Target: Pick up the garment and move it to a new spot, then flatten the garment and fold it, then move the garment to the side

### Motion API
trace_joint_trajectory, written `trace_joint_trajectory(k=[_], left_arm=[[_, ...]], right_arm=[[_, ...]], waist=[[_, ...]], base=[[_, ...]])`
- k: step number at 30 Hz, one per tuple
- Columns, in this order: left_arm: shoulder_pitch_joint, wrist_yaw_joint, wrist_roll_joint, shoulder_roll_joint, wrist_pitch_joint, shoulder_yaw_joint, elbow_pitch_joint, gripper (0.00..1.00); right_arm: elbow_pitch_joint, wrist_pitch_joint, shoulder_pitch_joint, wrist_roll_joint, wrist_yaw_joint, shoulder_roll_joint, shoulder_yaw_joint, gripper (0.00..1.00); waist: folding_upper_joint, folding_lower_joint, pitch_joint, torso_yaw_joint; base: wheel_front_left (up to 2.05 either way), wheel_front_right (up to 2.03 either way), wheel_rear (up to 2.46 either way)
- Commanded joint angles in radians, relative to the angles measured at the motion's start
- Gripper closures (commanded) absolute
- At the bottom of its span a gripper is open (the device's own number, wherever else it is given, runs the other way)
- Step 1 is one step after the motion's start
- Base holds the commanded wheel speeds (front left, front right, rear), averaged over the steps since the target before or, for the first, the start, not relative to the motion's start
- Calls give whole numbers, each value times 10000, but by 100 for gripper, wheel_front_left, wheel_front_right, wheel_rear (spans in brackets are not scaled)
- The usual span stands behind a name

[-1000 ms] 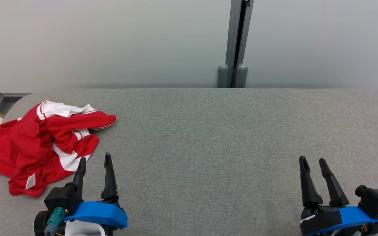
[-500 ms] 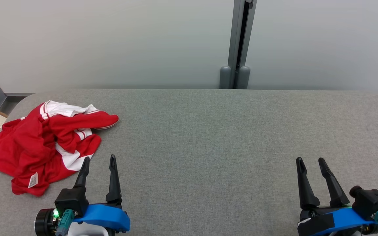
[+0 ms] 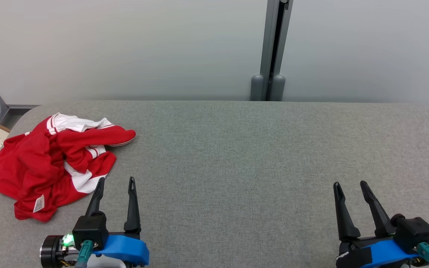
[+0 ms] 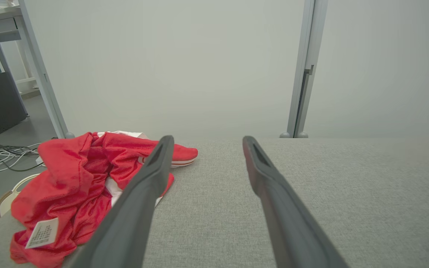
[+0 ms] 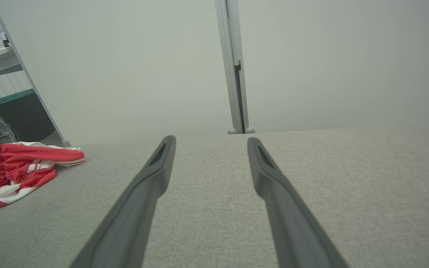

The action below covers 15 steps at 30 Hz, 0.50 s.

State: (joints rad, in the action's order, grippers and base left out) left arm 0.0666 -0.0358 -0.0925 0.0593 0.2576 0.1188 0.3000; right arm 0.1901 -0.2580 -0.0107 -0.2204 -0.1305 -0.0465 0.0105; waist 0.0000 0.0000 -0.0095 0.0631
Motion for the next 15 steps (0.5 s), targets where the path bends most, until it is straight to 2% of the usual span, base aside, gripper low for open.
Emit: trace_joint_trajectory(k=[1, 15], left_arm=[[97, -97, 232, 58, 86, 62, 48, 0], [154, -15, -99, 64, 91, 4, 211, 0]], right_arm=[[39, -87, 132, 226, -3, -66, -5, 0], [297, -92, 35, 162, -3, -65, -44, 0]], waist=[[0, 0, 8, 12], [0, 0, -11, 11]], base=[[0, 0, 0], [0, 0, 0]])
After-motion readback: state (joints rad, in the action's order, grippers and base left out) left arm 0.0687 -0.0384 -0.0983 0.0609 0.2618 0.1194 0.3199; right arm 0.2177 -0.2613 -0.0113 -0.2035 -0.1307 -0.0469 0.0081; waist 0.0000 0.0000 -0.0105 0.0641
